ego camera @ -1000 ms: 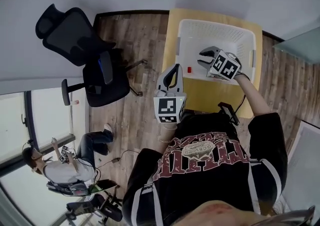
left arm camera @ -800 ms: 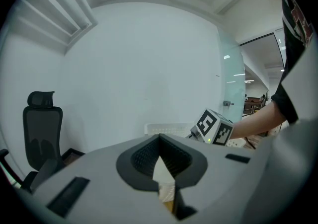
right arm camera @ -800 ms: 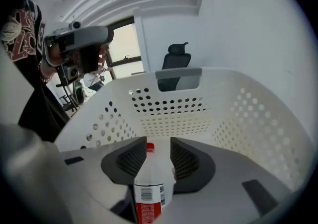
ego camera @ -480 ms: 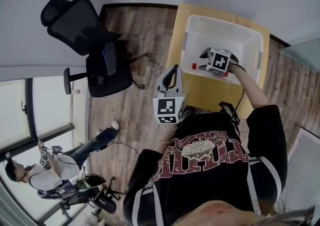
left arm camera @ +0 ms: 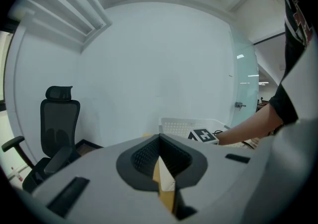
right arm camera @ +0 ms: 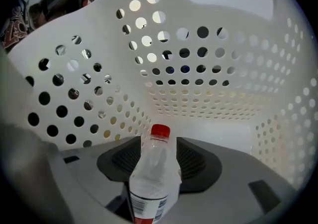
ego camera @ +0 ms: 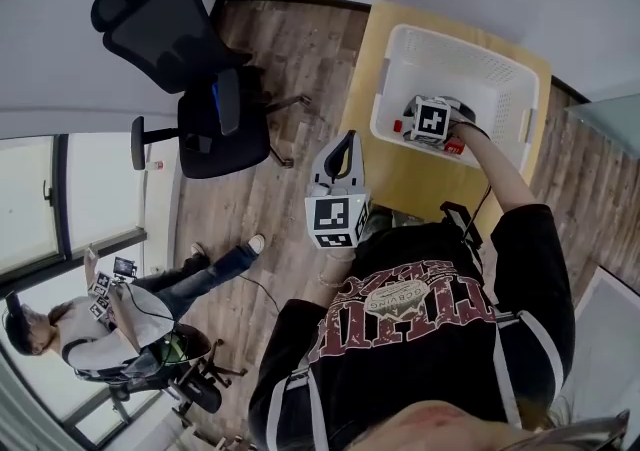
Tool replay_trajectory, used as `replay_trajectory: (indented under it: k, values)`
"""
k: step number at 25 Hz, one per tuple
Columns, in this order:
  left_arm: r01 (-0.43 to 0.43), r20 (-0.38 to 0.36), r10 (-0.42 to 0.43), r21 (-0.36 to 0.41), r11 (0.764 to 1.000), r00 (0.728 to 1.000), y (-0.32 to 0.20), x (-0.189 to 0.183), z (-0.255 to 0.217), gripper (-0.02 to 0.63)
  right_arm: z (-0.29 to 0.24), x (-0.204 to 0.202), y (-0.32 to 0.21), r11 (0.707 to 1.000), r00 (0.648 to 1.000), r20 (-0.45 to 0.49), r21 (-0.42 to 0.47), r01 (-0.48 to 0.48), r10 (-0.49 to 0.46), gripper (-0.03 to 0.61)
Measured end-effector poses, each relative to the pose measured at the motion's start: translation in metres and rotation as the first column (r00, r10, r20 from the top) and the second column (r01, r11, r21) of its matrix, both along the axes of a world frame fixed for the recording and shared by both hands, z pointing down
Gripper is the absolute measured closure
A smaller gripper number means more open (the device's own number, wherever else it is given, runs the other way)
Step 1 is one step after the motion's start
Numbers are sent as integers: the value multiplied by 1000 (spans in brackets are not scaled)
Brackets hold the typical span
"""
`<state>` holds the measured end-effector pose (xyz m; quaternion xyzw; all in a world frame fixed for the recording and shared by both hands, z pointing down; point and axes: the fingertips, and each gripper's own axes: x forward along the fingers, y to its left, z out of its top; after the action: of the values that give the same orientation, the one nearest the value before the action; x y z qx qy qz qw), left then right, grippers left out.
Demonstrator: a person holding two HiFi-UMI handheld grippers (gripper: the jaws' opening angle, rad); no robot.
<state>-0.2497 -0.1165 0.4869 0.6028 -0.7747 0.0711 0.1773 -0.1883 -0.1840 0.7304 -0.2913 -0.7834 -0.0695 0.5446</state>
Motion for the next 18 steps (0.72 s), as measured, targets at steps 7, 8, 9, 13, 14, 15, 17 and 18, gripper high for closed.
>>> replay_trajectory:
  k: [7,8,9,13,14,15,17,18]
  values:
    - [55,-12,-55,-3,998,998,13,-12,5,583,10,-8,2,1000,999,-50,-5,-17,17,364]
    - [60,-12,-60,-3,998,998,14,-13,5,583,11,-9,3,999,997,-68,-12,-33,32,364]
    - [64,-13,-64,-3,998,998,15,-13,4,583,12,-9,5,998,995,-92,-22,-51,49,364]
    - [75,-16,-75,4,997,997,16,-13,3,583,20,-14,5,995,981,-172,0,-95,93,364]
    - [78,-17,-78,6,997,997,17,-13,3,583,23,-16,5,996,979,-179,18,-92,93,364]
    - [82,-17,-82,8,997,996,17,-13,3,583,27,-17,4,995,979,-181,48,-82,90,364]
    - [91,-17,-91,9,996,996,17,-13,4,583,38,-21,0,991,982,-176,125,-45,67,364]
    - [96,-17,-96,9,995,995,18,-13,3,583,43,-23,0,990,983,-174,142,-27,51,364]
